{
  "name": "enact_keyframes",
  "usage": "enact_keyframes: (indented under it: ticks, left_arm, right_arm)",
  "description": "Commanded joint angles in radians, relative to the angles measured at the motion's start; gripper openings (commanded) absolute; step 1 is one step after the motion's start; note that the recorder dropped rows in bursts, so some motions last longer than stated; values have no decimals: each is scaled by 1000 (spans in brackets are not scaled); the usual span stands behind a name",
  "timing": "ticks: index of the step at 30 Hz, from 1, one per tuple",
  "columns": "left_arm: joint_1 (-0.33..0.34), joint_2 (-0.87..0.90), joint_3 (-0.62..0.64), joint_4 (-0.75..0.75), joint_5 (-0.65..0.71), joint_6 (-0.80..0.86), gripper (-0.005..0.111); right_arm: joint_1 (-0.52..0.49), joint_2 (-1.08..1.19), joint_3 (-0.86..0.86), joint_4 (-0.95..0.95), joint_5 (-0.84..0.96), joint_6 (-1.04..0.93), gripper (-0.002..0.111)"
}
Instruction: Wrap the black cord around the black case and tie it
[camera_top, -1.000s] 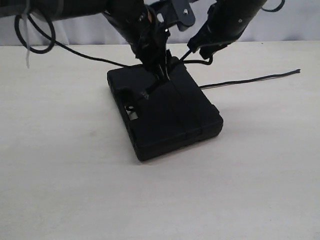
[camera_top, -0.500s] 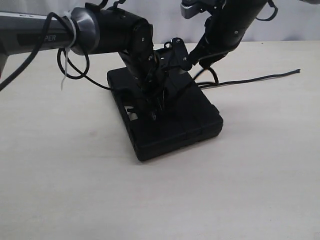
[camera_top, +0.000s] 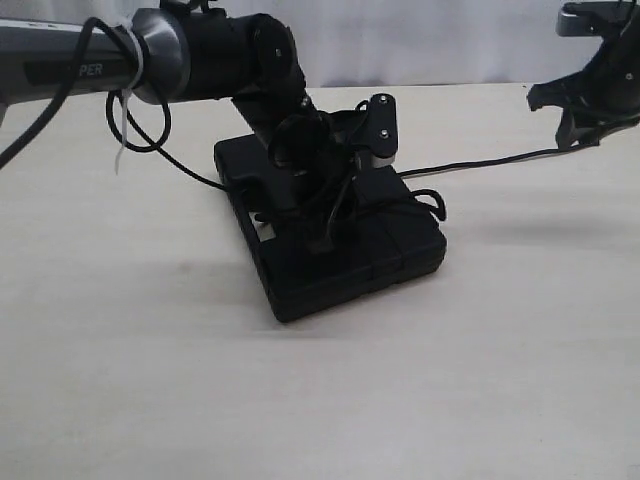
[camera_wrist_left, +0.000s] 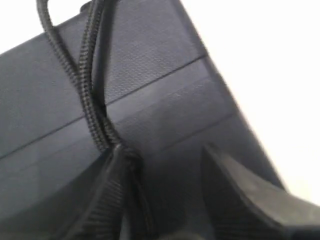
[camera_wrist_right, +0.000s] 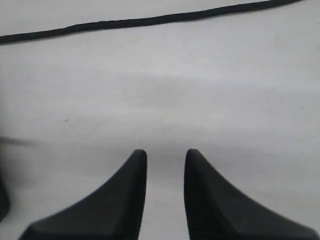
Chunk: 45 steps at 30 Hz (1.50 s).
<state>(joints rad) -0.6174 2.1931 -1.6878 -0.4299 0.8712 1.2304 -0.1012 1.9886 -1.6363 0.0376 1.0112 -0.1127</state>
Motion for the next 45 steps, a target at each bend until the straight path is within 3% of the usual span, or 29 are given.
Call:
enact_keyframes:
  ticks: [1, 5, 8, 12, 17, 20, 23, 26, 28, 34, 45]
  left_arm:
    - [1, 38, 0, 65, -108, -50, 42]
    - [3, 40, 0, 150, -147, -89, 17]
    - [7, 40, 0, 188, -145, -89, 0]
    - [17, 40, 0, 192, -165, -79, 0]
    - [26, 29, 0, 179, -229, -83, 0]
    - [26, -24, 0, 152, -222, -97, 0]
    - [26, -66, 0, 149, -227, -110, 0]
    - [26, -79, 0, 149, -227, -110, 0]
    - [26, -79, 0, 149, -225, -110, 0]
    - [26, -79, 0, 163, -229, -110, 0]
    - [26, -79, 0, 159, -244, -106, 0]
  right_arm:
    - [-35, -7, 47, 35, -108, -12, 26]
    - [-65, 37, 43, 53, -135, -5, 28]
    - [-102, 70, 43, 73, -170, 0, 37]
    - [-168, 108, 43, 158, -207, -21, 48]
    - [-235, 154, 17, 301, -213, -86, 47]
    - [-275, 173, 7, 478, -222, -107, 47]
    - [-297, 240, 7, 772, -260, -183, 47]
    - [-262, 367, -9, 1033, -296, -318, 47]
    - [-230, 425, -62, 1069, -308, -342, 47]
    - [-162, 470, -170, 984, -338, -377, 47]
    - [-114, 468, -391, 350, -276, -5, 47]
